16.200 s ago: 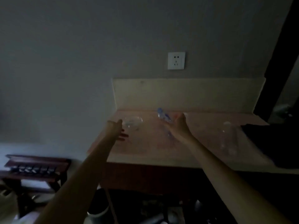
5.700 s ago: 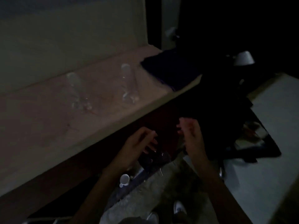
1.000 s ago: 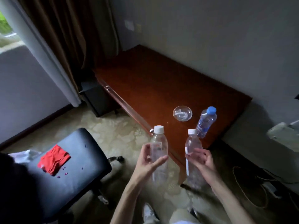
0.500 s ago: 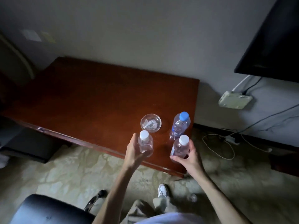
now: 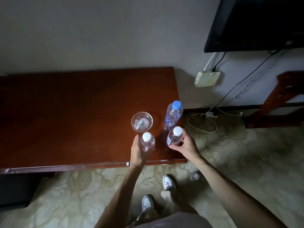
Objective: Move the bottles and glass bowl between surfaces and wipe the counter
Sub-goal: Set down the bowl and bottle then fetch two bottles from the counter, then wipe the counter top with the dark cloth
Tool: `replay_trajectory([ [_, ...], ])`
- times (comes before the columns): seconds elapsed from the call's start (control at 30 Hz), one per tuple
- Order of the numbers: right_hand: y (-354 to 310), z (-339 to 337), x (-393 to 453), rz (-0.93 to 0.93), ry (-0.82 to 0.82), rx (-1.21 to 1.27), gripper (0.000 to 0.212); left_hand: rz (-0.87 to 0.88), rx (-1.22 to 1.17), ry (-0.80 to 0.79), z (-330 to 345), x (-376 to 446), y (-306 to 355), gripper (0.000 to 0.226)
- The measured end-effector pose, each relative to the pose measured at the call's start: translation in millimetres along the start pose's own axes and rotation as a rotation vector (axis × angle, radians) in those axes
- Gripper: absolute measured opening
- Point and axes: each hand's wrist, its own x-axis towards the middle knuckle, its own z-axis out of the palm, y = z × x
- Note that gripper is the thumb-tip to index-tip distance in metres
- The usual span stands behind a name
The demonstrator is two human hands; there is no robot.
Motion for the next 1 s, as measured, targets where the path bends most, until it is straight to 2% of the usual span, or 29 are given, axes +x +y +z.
replay_trajectory([
  [0.1, 5.4, 5.8, -2.8, 0.028, 0.019, 0.034, 0.078, 0.005, 0.025, -0.026, -1.9, 2.8, -2.5, 0.060],
  [0.2, 13.1, 6.8, -11.1, 0.057, 0.076, 0.078, 0.098, 0.024, 0.132, -0.061, -5.5, 1.5, -9.6, 0.082],
  [0.27, 22.2, 5.2, -22.8, 0.084, 0.101, 0.078, 0.103, 0.057, 0.198, -0.067, -11.7, -5.8, -18.8, 0.094],
  [0.33, 35.8, 2.6, -39.2, 0.112, 0.152, 0.080, 0.097, 0.054, 0.203, -0.056, -21.0, -16.2, -27.6, 0.092],
  [0.43, 66.1, 0.4, -73.1, 0.223, 0.274, 0.143, 0.071, -0.016, 0.110, -0.063, -36.4, -42.8, -40.1, 0.071],
  [0.53, 103.2, -0.3, -119.7, 0.372, 0.352, 0.208, 0.047, -0.108, -0.072, -0.326, -38.5, -86.4, -41.9, 0.050],
  [0.63, 144.9, -1.7, -179.3, 0.559, 0.341, 0.277, 0.048, -0.165, 0.023, -0.602, -16.1, -128.6, -57.6, 0.037],
  [0.7, 165.7, -3.7, -228.6, 0.695, 0.376, 0.293, 0.038, -0.271, 0.080, -0.706, 8.2, -142.4, -71.1, 0.032],
  [0.8, 198.7, -1.8, -308.8, 0.910, 0.424, 0.336, 0.030, -0.435, 0.165, -0.791, 54.5, -146.6, -78.1, 0.040],
  [0.9, 235.2, 0.4, -376.3, 1.052, 0.568, 0.369, 0.030, -0.410, 0.208, -0.874, 106.0, -154.3, -47.8, 0.037],
  [1.0, 255.2, -5.0, -426.5, 1.119, 0.683, 0.501, 0.022, -0.305, 0.279, -1.037, 161.3, -167.2, -4.4, 0.030],
])
